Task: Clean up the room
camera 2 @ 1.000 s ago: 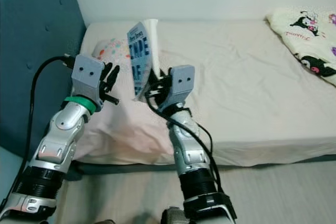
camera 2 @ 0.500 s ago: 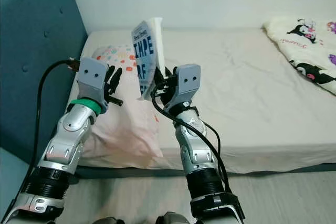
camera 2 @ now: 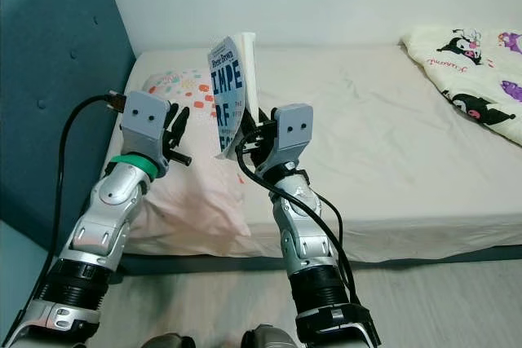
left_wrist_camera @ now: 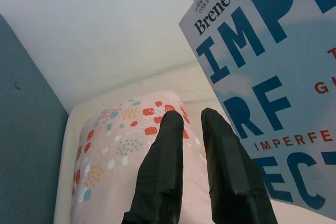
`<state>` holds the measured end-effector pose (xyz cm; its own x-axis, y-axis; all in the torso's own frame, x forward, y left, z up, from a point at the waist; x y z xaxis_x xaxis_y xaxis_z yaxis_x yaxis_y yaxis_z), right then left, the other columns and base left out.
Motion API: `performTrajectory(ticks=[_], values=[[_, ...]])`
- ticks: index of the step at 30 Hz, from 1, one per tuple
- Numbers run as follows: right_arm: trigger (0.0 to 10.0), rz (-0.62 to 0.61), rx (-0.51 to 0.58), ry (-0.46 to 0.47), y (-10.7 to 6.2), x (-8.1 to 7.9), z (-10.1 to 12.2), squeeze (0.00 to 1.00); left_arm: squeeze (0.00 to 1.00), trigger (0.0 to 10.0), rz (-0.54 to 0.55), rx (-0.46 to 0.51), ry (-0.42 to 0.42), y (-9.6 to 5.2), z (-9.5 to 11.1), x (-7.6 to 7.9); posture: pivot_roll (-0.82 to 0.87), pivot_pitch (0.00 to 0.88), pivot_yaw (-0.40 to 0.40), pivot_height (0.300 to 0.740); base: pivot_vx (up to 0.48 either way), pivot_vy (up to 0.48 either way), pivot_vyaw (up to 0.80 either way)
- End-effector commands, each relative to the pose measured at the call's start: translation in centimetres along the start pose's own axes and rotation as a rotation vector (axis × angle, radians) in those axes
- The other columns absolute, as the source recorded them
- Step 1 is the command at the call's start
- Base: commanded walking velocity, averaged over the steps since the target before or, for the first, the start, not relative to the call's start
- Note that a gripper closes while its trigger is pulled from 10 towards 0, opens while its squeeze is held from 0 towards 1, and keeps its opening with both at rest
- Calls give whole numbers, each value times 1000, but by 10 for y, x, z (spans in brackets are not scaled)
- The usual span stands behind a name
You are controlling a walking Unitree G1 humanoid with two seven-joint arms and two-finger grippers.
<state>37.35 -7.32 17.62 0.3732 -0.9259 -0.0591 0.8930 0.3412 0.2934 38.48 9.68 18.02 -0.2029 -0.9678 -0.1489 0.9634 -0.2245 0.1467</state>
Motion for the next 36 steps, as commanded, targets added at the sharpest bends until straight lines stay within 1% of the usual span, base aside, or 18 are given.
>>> performTrajectory(ticks=[1, 9, 13, 19, 25, 36], values=[[10000, -9, 19, -7, 1, -1, 6, 0, 0, 10000, -7, -35, 1, -2, -9, 2, -42, 0, 67, 711, 0, 0, 0], [10000, -26, 16, 0, -1, 2, 5, 0, 0, 10000, -14, -35, -4, -5, -9, 4, -39, 14, 68, 686, 0, 0, 0], [10000, -29, 16, 2, -2, 2, 4, 0, 0, 10000, -14, -37, -4, -6, -10, 4, -38, 20, 66, 681, 0, 0, 0], [10000, -41, 6, -6, -4, 7, 3, 0, 0, 10000, -6, -56, -5, -13, -16, 2, -34, 37, 61, 656, 0, 0, 0], [10000, -59, 10, -14, -3, 12, 5, 0, 0, 10000, -6, -60, -5, -14, -16, 2, -34, 42, 64, 636, 0, 0, 0], [10000, -70, 21, -24, -3, 15, 9, 0, 0, 10000, -6, -66, -4, -16, -16, 1, -30, 52, 65, 601, 0, 0, 0]])
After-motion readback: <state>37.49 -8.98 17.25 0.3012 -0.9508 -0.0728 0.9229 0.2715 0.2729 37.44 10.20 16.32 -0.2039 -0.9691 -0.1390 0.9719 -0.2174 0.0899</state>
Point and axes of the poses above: a point about 5 cm out from each wrist's last joint towards the gripper, its own y axis pointing out of the wrist towards the gripper, its own z axis along the axis of the wrist's last joint, x = y × z, the point moved 5 cm from there along y, pointing out of the wrist towards the gripper, and after that the axes turned 3 degrees about -y, right-handed, at the moved point
